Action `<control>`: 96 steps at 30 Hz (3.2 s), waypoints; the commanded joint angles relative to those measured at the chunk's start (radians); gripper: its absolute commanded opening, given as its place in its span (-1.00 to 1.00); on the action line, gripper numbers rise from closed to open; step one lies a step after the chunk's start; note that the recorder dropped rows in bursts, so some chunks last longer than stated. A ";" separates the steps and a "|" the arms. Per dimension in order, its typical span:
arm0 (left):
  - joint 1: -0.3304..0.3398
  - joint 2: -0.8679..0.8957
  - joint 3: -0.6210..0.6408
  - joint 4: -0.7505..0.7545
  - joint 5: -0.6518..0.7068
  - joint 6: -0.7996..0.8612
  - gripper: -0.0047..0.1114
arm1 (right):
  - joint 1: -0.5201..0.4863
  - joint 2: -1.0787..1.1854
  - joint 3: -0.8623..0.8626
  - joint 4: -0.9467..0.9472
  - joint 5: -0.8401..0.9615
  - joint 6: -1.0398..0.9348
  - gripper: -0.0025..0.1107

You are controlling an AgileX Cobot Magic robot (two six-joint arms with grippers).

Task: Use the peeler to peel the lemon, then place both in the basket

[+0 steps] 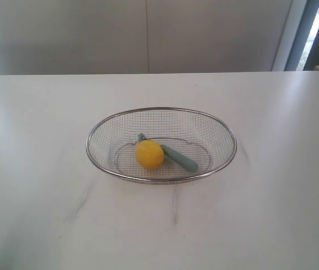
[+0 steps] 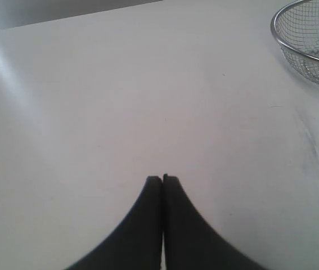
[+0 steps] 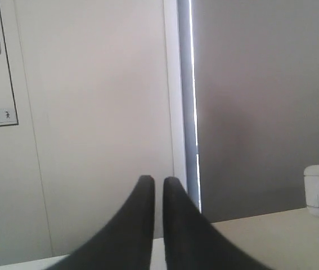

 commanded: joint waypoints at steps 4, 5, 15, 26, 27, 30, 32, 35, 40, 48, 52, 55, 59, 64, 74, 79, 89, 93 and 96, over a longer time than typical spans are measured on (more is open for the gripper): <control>0.001 -0.004 0.004 -0.003 -0.004 -0.001 -0.92 | -0.008 0.002 0.004 0.005 0.009 0.005 -0.84; 0.001 -0.004 0.004 -0.003 -0.004 -0.001 -0.92 | -0.008 0.002 0.004 0.005 0.009 0.005 -0.84; 0.001 -0.004 0.004 -0.003 -0.004 -0.001 -0.92 | 0.013 -0.035 0.146 0.005 -0.274 0.005 -0.84; 0.001 -0.004 0.004 -0.003 -0.004 -0.001 -0.92 | 0.017 -0.039 0.447 0.005 -0.582 0.005 -0.84; 0.001 -0.004 0.004 -0.003 -0.004 -0.001 -0.92 | 0.017 -0.039 0.479 0.005 -0.582 0.005 -0.84; 0.001 -0.004 0.004 -0.003 -0.004 -0.001 -0.92 | 0.017 -0.039 0.566 0.020 -0.580 0.005 -0.84; 0.001 -0.004 0.004 -0.003 -0.004 -0.001 -0.92 | 0.017 -0.039 0.628 0.037 -0.582 0.005 -0.84; 0.001 -0.004 0.004 -0.003 -0.004 -0.001 -0.92 | 0.017 -0.039 0.712 0.057 -0.582 0.005 -0.84; 0.001 -0.004 0.004 -0.003 -0.004 -0.001 -0.92 | 0.017 -0.039 0.845 0.062 -0.582 0.005 -0.84; 0.001 -0.004 0.004 -0.003 -0.004 -0.001 -0.92 | 0.017 -0.039 1.056 0.087 -0.582 0.005 -0.84; 0.001 -0.004 0.004 -0.003 -0.004 -0.001 -0.92 | 0.017 -0.039 1.151 0.087 -0.595 0.005 -0.84; 0.001 -0.004 0.004 -0.003 -0.004 -0.001 -0.92 | 0.017 -0.039 1.200 0.088 -0.665 0.005 -0.84; 0.001 -0.004 0.004 -0.003 -0.004 -0.001 -0.92 | 0.017 -0.039 1.200 0.092 -0.681 0.005 -0.84; 0.001 -0.004 0.004 -0.003 -0.004 -0.001 -0.92 | 0.017 -0.039 1.200 0.193 -0.672 0.005 -0.84; 0.001 -0.004 0.004 -0.003 -0.004 -0.001 -0.92 | 0.017 -0.039 1.200 0.363 -0.672 0.005 -0.84; 0.001 -0.004 0.004 -0.003 -0.004 -0.001 -0.92 | 0.017 -0.039 1.200 0.358 -0.672 0.005 -0.84; 0.001 -0.004 0.004 -0.003 -0.004 -0.001 -0.92 | 0.017 -0.039 1.200 0.358 -0.646 0.003 -0.84; 0.001 -0.004 0.004 -0.003 -0.004 -0.001 -0.92 | 0.017 -0.039 1.200 0.364 -0.625 -0.088 -0.84; 0.001 -0.004 0.004 -0.003 -0.004 -0.001 -0.92 | 0.017 -0.039 1.200 0.362 -0.626 -0.094 -0.84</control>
